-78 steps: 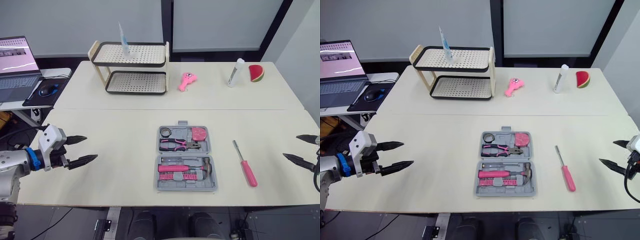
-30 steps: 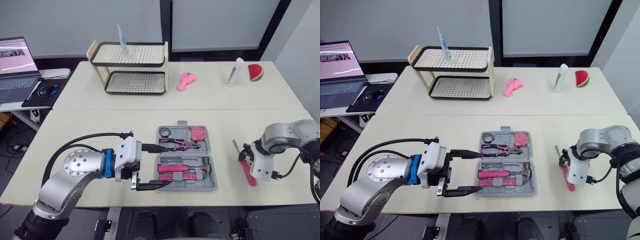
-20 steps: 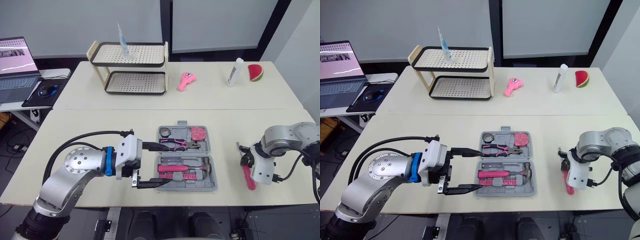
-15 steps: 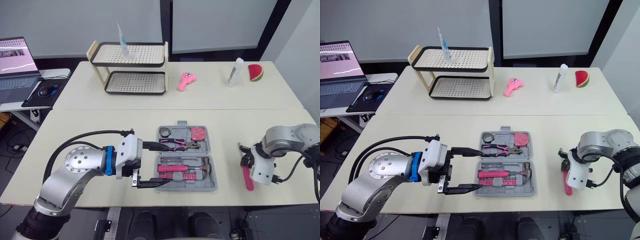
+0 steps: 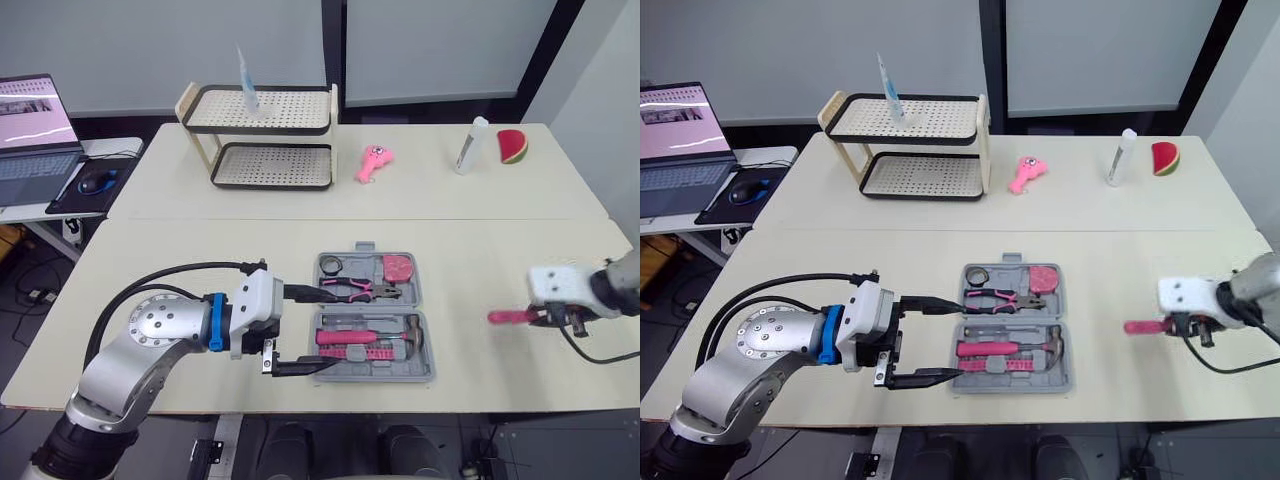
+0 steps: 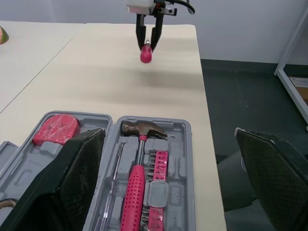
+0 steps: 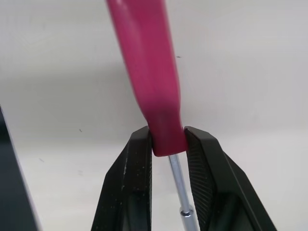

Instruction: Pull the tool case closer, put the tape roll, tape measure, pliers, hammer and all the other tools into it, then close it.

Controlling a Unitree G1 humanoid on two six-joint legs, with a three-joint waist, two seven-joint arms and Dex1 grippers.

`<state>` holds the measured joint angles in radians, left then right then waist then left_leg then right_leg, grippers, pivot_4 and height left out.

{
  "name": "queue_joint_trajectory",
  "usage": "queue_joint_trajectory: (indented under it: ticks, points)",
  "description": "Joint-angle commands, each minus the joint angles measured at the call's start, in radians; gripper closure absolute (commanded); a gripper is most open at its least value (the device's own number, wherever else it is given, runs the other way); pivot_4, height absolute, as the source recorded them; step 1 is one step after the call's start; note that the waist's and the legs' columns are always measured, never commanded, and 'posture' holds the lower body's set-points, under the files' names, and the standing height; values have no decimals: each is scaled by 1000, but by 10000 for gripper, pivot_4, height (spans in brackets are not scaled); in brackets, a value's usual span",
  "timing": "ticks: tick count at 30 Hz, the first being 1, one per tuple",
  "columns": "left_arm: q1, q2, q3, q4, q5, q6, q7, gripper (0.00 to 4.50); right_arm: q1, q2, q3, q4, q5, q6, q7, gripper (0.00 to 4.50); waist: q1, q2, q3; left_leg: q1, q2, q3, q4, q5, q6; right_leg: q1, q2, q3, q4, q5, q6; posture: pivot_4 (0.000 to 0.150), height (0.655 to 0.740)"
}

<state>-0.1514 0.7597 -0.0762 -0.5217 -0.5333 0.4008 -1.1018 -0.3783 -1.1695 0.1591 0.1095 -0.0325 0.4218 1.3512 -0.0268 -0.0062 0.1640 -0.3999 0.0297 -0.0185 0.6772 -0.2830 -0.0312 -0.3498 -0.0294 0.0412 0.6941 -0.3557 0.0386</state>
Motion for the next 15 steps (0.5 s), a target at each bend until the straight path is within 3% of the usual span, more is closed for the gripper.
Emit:
queue_joint_trajectory:
  ticks: [1,4,7,12,15]
  points:
    - [-17,-3,2,-14,-2,-14,1,0,30,107,-150,-163,70,606,-180,37324,-1,-1,0,0,0,-1,0,0,0,0,1,0,0,0,0,1500,7400]
    - [-37,-7,-12,6,15,-20,-4,0,79,179,-200,-300,64,881,-312,37324,4,0,0,-2,-2,-2,0,0,0,-2,5,1,1,0,0,1500,7400]
    - [-59,-17,-28,32,42,-39,-2,0,97,258,-228,-391,64,1021,-429,37324,7,0,0,-3,-3,-2,0,0,0,-2,5,3,0,0,0,1500,7400]
    - [-107,-48,-45,65,49,-44,-1,0,136,404,-234,-407,48,1016,-617,37324,6,0,0,-4,-3,-3,0,0,0,-3,6,3,0,0,0,1500,7400]
    - [-105,-50,-46,67,51,-50,-7,0,160,430,-236,-400,63,980,-667,37324,2,0,0,-4,-3,-2,0,0,0,-3,6,3,1,0,0,1500,7400]
